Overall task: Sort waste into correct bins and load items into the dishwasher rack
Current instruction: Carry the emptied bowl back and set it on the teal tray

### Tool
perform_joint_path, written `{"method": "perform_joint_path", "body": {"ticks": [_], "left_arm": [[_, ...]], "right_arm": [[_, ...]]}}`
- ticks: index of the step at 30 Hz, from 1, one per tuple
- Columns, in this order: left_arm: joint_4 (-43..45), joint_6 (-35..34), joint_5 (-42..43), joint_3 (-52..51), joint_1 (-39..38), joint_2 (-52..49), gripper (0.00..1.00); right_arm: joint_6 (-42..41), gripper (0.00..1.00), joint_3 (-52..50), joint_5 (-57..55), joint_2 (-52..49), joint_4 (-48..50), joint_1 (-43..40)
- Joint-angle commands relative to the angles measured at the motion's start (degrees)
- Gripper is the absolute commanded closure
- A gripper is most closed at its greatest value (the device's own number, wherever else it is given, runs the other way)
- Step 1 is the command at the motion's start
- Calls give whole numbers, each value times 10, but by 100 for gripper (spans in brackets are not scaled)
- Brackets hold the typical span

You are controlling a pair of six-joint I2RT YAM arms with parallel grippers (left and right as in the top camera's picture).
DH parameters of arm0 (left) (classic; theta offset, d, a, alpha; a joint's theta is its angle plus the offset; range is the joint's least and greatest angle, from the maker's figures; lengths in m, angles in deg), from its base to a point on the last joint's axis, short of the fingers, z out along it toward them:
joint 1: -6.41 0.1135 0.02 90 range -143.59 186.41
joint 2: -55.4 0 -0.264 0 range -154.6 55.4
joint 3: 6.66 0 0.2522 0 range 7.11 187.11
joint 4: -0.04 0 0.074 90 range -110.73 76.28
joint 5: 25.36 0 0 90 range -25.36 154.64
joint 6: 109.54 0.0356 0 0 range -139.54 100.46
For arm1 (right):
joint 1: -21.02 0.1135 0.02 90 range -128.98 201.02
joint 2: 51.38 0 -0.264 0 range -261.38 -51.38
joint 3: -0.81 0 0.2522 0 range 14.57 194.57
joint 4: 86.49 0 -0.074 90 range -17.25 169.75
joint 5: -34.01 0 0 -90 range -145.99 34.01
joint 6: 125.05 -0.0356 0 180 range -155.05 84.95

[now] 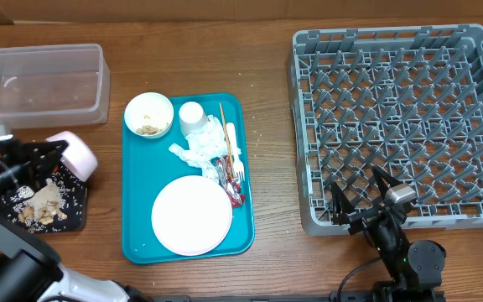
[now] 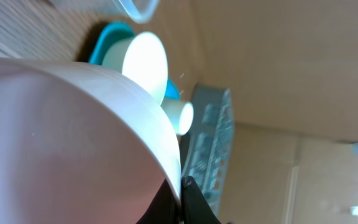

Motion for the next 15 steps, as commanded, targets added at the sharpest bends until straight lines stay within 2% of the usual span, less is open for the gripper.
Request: {"method": "perform_joint_path", "body": {"ticks": [1,6,10,15], "left_arm": [[5,-59,-108,6,-55,51,96],[3,-121,-264,6,-179,63,96],[39,-217,-394,6,-292,63,96],[100,-255,-438,6,-402,63,96]], "right_arm": [[-2,0,-6,-6,4,3,4],[-2,0,-6,-6,4,3,4],[-2,0,-6,-6,4,3,4],[-2,0,-6,-6,4,3,4]]}}
